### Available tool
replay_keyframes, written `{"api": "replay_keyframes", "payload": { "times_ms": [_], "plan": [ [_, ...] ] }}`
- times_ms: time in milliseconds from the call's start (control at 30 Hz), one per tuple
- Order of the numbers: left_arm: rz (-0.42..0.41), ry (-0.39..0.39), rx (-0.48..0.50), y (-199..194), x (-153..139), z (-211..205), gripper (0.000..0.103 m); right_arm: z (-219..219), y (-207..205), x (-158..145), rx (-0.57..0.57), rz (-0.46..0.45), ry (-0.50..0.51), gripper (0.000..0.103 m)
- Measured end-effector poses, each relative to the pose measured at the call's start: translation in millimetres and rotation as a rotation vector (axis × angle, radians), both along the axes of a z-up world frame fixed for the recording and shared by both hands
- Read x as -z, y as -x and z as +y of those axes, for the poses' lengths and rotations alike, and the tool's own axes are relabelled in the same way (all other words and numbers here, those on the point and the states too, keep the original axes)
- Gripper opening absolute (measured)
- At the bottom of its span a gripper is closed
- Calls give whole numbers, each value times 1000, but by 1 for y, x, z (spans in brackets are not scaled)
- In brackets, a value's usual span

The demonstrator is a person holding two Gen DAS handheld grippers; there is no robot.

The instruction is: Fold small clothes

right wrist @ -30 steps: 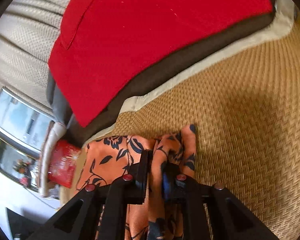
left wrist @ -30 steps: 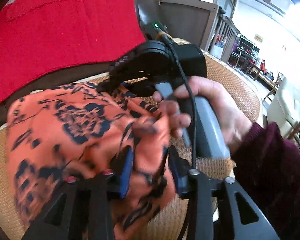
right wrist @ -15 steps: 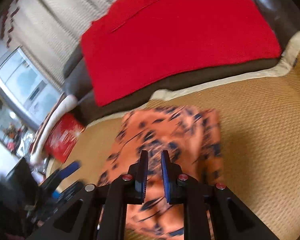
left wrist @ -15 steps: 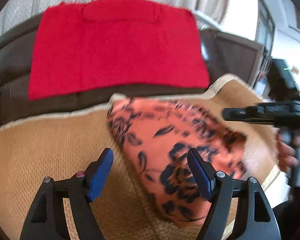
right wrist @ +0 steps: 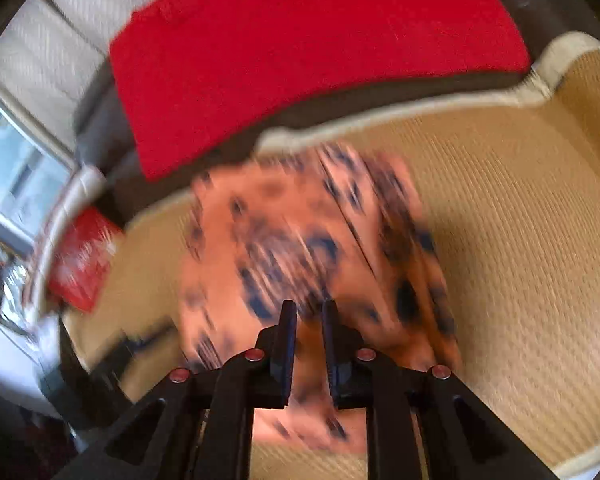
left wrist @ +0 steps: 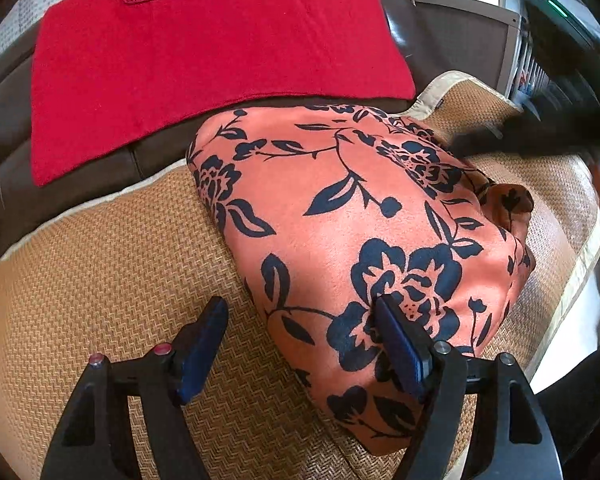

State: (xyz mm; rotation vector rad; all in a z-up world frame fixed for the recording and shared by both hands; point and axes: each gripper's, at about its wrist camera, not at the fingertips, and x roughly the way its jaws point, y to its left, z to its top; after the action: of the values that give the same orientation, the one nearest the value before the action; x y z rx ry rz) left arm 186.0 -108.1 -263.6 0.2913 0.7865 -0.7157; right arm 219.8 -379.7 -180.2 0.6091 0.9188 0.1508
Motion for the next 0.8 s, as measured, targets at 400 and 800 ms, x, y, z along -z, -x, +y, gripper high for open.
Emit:
{"api": "replay_keyframes", "payload": {
  "times_ms": [400, 800],
  "plan": [
    [-11, 18, 16, -3, -4, 7, 78, 6, -122, 27, -22, 195, 98, 16],
    [1, 37, 9, -10, 1, 13, 78, 89, -183, 35, -274, 177, -59, 14]
  ]
}}
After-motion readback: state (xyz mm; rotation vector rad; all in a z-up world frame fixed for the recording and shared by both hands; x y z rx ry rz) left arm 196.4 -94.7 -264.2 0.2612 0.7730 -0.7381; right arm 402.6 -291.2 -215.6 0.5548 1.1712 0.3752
